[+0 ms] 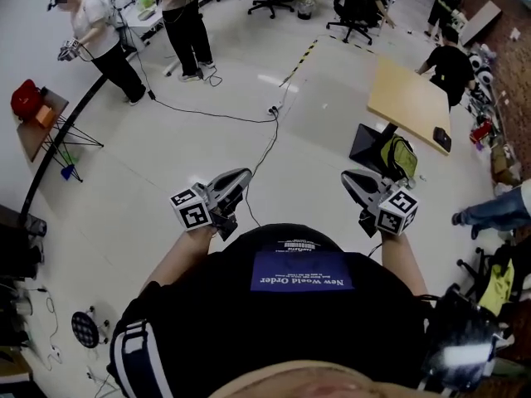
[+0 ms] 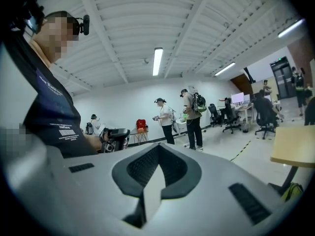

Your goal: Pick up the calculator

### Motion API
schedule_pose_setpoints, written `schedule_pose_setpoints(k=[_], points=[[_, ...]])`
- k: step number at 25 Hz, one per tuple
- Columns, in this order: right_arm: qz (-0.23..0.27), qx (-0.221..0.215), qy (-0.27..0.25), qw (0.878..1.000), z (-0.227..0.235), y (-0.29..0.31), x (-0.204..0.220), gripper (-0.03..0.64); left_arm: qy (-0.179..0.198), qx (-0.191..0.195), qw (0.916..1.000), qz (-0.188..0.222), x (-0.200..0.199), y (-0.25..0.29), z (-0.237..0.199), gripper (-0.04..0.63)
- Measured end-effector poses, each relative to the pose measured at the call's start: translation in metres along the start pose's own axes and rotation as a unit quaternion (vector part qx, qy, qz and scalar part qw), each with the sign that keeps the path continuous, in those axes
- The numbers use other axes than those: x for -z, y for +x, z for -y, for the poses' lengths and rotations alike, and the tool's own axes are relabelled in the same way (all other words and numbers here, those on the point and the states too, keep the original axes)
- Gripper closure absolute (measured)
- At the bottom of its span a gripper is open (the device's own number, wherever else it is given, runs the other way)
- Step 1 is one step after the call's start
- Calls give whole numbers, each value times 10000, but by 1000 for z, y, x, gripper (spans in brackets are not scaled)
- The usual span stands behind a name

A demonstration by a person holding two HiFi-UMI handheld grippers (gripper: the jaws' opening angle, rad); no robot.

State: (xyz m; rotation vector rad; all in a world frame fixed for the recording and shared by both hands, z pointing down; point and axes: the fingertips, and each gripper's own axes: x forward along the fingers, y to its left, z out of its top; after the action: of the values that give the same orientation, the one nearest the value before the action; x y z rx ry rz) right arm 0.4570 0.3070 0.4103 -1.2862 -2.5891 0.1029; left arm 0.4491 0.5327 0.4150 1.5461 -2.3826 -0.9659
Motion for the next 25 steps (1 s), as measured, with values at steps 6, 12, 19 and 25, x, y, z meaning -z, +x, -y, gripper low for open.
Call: schedule_pose_setpoints(k=[6, 12, 19, 25], points=[[150, 168, 153, 9996, 47, 98, -33, 632, 68, 63, 9997, -238, -73, 4, -97, 589], [-97, 59, 169, 9998, 115, 153, -42, 632, -141, 31, 9997, -185, -97, 45, -170, 588], [-72, -396, 190, 9990, 256, 198, -57, 632, -91, -367, 9992, -121, -113, 141, -261, 588], [-255, -965, 127, 9949, 390, 235, -104, 632, -64, -612, 9978, 265, -162, 263, -323, 588]])
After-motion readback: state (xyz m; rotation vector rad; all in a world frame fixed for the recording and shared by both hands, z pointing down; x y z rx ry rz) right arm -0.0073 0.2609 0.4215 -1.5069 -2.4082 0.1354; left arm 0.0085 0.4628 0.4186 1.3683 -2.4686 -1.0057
